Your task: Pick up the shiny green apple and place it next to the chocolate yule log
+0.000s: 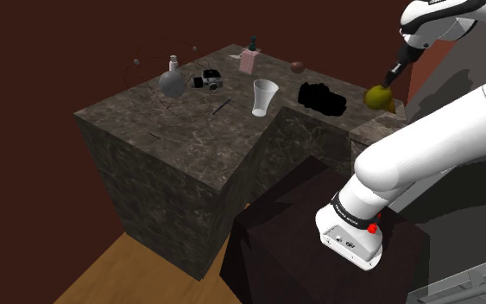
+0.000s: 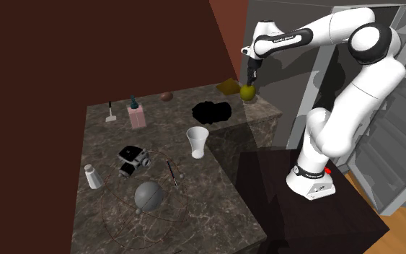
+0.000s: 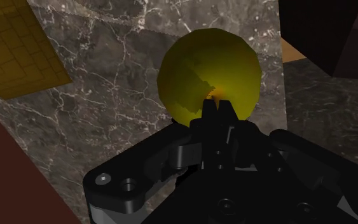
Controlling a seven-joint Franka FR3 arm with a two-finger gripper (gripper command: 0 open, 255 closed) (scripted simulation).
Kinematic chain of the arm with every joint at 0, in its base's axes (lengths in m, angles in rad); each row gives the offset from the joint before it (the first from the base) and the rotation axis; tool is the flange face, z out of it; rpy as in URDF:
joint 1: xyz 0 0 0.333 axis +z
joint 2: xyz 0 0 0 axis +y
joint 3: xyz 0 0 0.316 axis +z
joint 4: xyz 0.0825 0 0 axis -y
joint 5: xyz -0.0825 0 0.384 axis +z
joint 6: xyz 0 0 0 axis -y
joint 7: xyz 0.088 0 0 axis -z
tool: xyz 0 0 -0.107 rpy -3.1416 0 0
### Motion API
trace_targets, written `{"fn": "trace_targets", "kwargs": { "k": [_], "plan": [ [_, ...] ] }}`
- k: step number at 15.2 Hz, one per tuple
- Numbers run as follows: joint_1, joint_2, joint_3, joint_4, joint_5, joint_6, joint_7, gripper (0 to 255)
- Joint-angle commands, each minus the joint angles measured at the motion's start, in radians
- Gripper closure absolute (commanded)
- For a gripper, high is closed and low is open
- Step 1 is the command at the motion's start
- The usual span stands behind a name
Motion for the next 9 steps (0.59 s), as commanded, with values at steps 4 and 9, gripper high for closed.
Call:
{"fn": "trace_targets", "kwargs": {
  "k": [4,9],
  "plan": [
    [0.005,0.021,-0.028,-0.052,0.003,0.072,-0.006,255],
    [0.017,0.054,-0.06,-0.097,0.014,0.146,-0.017,255]
  ]
}}
